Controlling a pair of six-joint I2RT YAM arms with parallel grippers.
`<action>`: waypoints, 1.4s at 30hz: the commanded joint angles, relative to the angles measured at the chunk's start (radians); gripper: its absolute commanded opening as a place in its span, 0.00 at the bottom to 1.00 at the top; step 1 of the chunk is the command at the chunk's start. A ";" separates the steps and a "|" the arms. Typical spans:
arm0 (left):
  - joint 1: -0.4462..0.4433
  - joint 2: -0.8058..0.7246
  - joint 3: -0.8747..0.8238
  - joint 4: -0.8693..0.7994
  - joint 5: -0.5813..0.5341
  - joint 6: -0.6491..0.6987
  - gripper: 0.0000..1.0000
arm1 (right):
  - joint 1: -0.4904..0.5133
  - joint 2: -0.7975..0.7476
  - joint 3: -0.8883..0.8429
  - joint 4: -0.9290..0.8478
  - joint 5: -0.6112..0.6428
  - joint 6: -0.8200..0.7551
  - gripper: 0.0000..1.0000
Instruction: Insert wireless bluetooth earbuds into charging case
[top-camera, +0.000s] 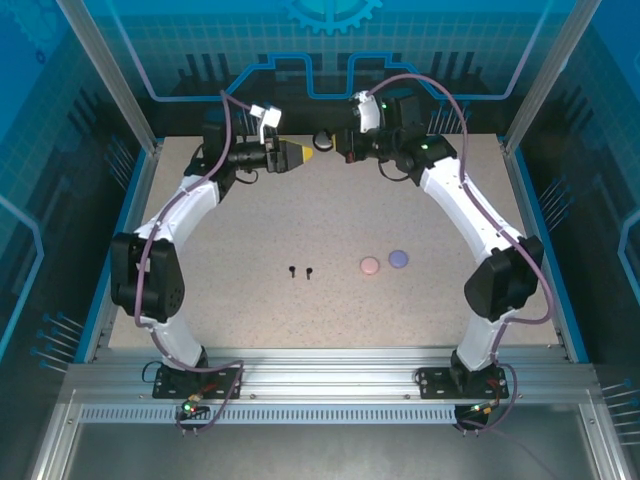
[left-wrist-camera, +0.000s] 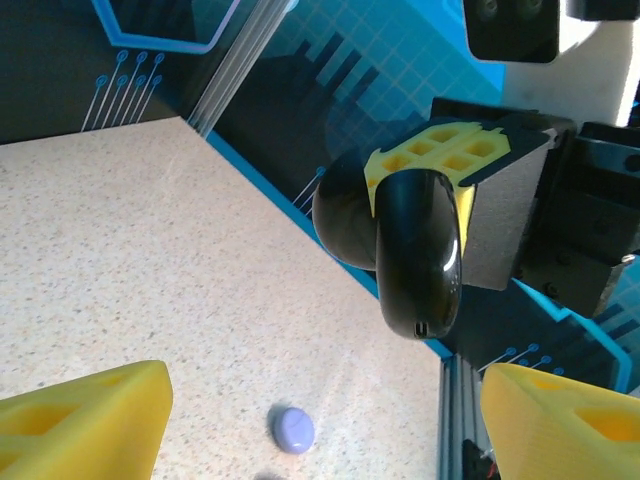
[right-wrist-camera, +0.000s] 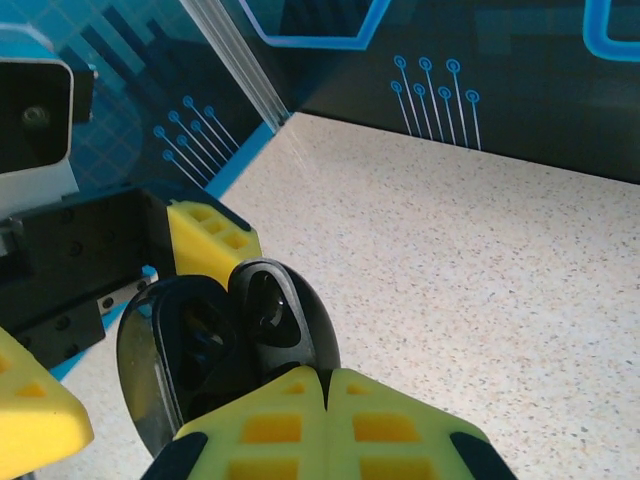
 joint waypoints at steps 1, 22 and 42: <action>0.005 0.057 0.088 -0.187 -0.002 0.143 0.82 | -0.017 0.062 0.074 -0.106 -0.001 -0.114 0.00; 0.015 0.359 0.514 -0.578 0.106 0.342 0.80 | -0.066 0.253 0.146 -0.085 -0.095 -0.186 0.00; 0.015 0.426 0.579 -0.690 0.210 0.417 0.61 | -0.066 0.331 0.280 -0.174 -0.182 -0.236 0.00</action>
